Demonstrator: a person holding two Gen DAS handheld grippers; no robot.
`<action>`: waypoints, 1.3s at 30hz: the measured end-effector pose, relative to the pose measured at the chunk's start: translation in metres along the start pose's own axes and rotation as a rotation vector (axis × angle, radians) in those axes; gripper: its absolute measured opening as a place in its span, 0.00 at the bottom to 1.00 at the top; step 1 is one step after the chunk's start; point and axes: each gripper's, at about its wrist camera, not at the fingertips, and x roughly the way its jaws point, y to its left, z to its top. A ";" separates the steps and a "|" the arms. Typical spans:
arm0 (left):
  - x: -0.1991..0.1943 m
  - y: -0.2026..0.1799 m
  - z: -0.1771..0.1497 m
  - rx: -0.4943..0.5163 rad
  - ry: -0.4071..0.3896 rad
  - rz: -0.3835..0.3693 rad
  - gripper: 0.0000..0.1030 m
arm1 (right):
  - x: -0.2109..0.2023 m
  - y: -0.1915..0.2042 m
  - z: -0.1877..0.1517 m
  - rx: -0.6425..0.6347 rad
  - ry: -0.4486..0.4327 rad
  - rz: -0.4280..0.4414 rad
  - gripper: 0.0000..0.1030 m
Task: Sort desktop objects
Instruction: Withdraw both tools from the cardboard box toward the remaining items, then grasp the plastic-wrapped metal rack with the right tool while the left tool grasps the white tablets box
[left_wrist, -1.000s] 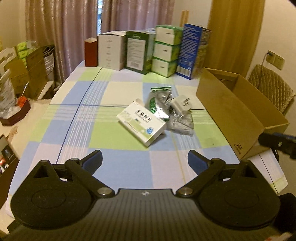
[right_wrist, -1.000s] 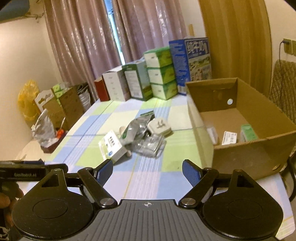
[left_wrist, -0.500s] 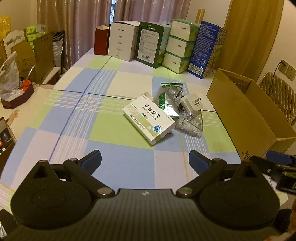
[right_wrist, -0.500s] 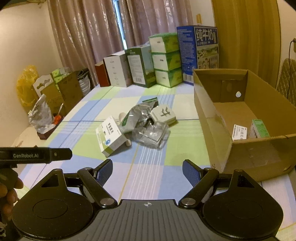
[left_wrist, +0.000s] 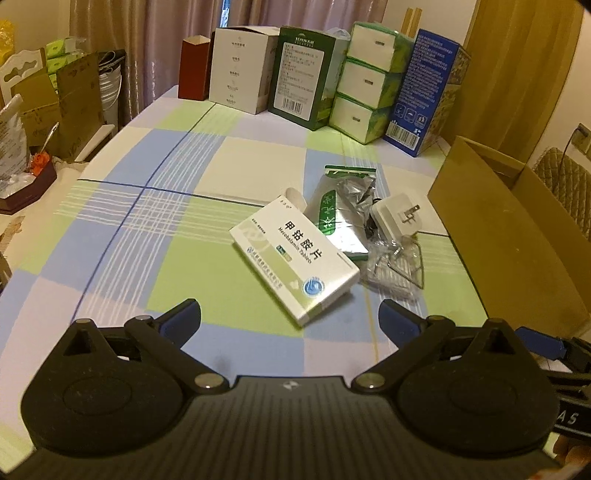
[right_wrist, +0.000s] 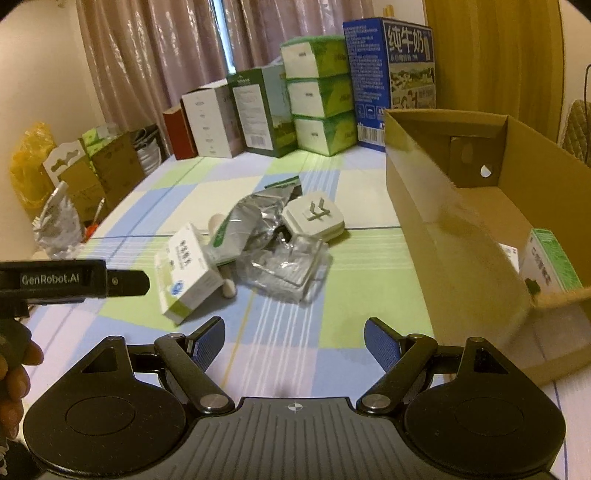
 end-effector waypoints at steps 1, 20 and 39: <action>0.007 0.000 0.002 -0.006 0.001 -0.002 0.98 | 0.006 -0.001 0.001 -0.006 -0.001 -0.004 0.78; 0.101 0.002 0.015 -0.085 0.064 -0.032 0.83 | 0.073 -0.016 0.006 0.006 0.030 -0.014 0.78; 0.088 0.039 0.008 0.179 0.047 0.000 0.81 | 0.126 0.015 0.035 0.003 0.023 -0.087 0.69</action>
